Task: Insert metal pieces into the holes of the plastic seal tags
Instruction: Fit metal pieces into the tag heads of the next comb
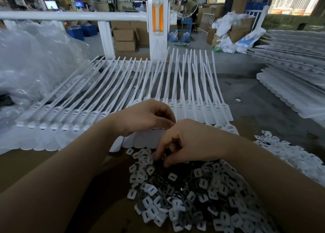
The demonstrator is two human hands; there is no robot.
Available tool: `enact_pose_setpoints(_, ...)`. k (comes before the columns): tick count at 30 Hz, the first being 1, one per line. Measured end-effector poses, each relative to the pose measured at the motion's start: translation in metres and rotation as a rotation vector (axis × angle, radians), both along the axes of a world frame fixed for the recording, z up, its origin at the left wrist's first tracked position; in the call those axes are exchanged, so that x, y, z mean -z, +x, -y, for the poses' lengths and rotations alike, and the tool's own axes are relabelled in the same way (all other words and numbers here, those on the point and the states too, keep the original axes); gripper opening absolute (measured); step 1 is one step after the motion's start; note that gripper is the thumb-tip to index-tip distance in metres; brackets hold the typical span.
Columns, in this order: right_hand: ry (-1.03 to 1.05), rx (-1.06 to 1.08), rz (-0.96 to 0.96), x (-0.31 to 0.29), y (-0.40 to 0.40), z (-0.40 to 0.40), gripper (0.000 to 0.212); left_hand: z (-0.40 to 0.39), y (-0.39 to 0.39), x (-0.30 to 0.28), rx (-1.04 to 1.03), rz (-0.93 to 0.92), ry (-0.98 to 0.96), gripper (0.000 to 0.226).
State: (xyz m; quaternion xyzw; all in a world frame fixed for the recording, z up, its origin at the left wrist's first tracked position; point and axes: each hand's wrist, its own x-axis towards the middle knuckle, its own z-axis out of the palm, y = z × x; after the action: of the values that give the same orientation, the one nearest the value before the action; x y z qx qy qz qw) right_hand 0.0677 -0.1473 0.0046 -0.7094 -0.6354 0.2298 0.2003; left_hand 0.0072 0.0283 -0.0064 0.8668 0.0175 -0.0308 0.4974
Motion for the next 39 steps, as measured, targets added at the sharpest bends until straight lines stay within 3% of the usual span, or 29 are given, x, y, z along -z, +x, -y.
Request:
enact_pose_setpoints(13, 0.050, -0.006, 0.037, 0.001, -0.004, 0.001, 0.009, 0.001, -0.001, 0.001, -0.009, 0.014, -0.016, 0.006)
enact_pose_setpoints(19, 0.422, 0.448, -0.058, 0.001, 0.013, 0.003, 0.016, 0.001, -0.003, -0.001, -0.037, 0.019, -0.049, 0.011)
enact_pose_setpoints(23, 0.550, 0.635, 0.053, 0.007, 0.020, 0.002, 0.017, 0.002, -0.003, -0.003, -0.043, 0.032, -0.136, 0.017)
enact_pose_setpoints(31, 0.604, 0.574, 0.220, 0.009, 0.018, 0.002, 0.014, 0.003, -0.005, -0.005, -0.092, 0.031, -0.169, 0.017)
enact_pose_setpoints(39, 0.578, 0.542, 0.237, 0.011, 0.022, 0.002, 0.019, 0.002, -0.004, -0.005, -0.119, 0.036, -0.137, 0.008)
